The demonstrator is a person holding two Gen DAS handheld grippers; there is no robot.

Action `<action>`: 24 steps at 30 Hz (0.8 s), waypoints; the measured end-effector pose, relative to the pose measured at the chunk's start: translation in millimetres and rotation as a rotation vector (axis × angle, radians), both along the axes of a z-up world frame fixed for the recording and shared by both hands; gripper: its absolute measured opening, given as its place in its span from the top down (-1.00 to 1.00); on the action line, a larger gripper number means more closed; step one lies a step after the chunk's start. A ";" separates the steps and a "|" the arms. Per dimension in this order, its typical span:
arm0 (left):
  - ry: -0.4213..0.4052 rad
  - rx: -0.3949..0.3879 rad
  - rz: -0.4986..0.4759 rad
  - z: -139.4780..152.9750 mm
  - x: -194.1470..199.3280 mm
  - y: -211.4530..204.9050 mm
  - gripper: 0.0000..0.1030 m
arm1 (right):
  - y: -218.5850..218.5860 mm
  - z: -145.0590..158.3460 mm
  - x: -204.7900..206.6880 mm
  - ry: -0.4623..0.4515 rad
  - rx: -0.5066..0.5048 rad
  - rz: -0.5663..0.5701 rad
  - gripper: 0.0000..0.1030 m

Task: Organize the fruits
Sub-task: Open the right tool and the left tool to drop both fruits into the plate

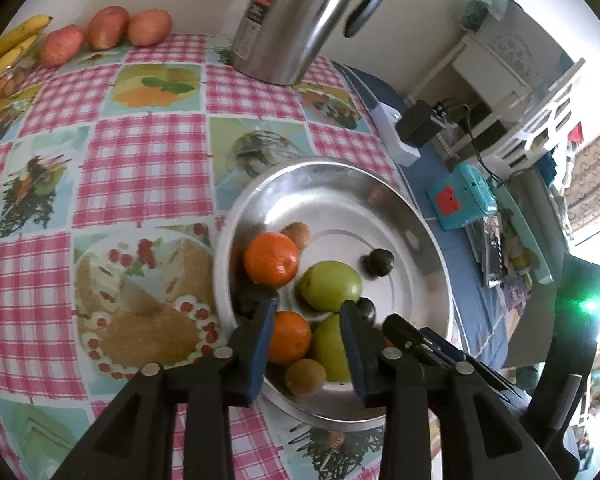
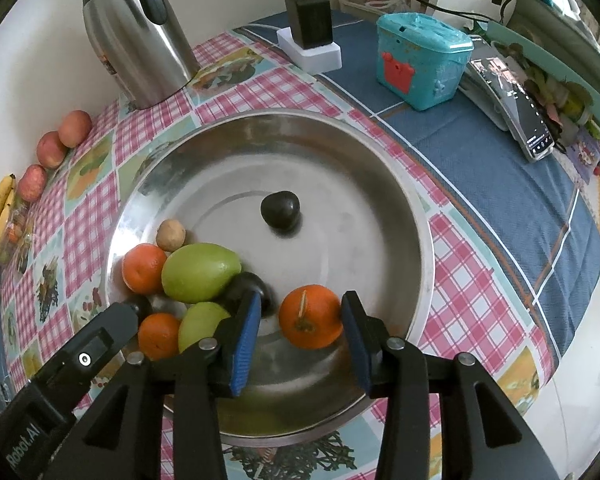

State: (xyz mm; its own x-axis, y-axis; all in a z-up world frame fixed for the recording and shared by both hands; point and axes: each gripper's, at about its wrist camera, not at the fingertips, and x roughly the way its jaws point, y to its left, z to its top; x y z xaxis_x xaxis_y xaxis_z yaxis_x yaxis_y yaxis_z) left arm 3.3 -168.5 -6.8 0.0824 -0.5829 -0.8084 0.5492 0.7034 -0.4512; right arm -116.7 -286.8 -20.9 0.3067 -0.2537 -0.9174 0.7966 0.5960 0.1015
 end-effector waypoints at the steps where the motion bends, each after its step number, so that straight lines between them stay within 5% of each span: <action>1: -0.009 0.009 0.016 1.1 1.6 2.6 0.08 | -0.1 0.6 0.1 -0.002 -0.002 0.000 0.16; 7: -0.052 0.105 0.108 -0.1 12.0 17.8 -0.17 | 0.8 6.2 0.1 -0.019 -0.022 -0.001 0.16; 15: -0.115 0.353 0.269 -15.9 30.7 47.6 -0.69 | 5.4 12.1 5.7 -0.037 -0.045 0.032 0.10; 24: -0.110 0.380 0.371 -19.6 45.4 73.7 -0.97 | 19.1 11.8 20.4 -0.041 -0.056 0.120 -0.31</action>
